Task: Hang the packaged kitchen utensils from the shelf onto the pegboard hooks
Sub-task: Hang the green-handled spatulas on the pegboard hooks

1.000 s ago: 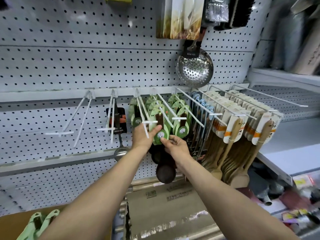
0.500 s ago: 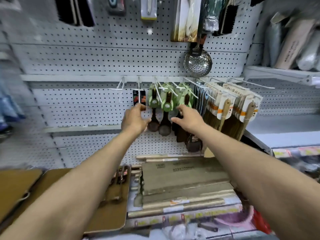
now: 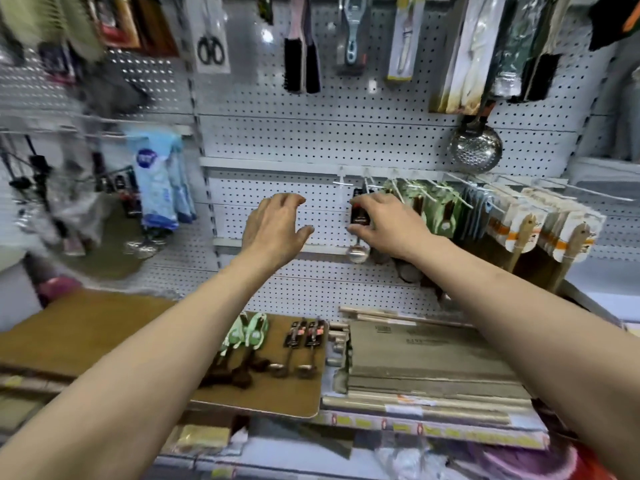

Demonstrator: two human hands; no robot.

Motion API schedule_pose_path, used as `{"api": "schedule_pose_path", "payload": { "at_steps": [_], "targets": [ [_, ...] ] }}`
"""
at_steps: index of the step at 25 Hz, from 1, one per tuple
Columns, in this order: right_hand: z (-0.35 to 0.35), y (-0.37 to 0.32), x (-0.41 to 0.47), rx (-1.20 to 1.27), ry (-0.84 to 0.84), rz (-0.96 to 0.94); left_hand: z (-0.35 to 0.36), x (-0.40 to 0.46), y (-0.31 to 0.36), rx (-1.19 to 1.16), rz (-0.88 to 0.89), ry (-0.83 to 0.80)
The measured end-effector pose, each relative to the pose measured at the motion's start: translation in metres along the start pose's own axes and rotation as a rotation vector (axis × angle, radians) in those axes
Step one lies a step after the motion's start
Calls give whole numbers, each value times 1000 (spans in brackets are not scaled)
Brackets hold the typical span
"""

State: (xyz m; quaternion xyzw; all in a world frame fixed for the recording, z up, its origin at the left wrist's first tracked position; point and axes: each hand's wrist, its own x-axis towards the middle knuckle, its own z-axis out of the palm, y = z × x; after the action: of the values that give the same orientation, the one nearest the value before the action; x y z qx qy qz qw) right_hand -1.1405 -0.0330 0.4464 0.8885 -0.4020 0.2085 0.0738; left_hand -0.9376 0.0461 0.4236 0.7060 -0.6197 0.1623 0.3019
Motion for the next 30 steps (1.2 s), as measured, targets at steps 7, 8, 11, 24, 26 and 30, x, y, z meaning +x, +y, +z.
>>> {"api": "schedule_pose_path", "payload": {
  "at_steps": [7, 8, 11, 24, 26, 30],
  "targets": [
    [58, -93, 83, 56, -39, -22, 4, 14, -119, -29, -35, -70],
    [69, -107, 97, 69, -50, -10, 5, 19, -139, -15, -43, -84],
    [101, -142, 139, 113, -68, 32, 10, 38, -197, 12, -47, -115],
    [331, -152, 194, 238, -459, 270, 187, 35, -361, -154, -267, -477],
    [388, -142, 186, 283, -554, 316, 233, 18, -377, -197, -347, -555],
    [491, -126, 165, 414, -724, 453, 323, -17, -403, -307, -499, -695]
  ]
}}
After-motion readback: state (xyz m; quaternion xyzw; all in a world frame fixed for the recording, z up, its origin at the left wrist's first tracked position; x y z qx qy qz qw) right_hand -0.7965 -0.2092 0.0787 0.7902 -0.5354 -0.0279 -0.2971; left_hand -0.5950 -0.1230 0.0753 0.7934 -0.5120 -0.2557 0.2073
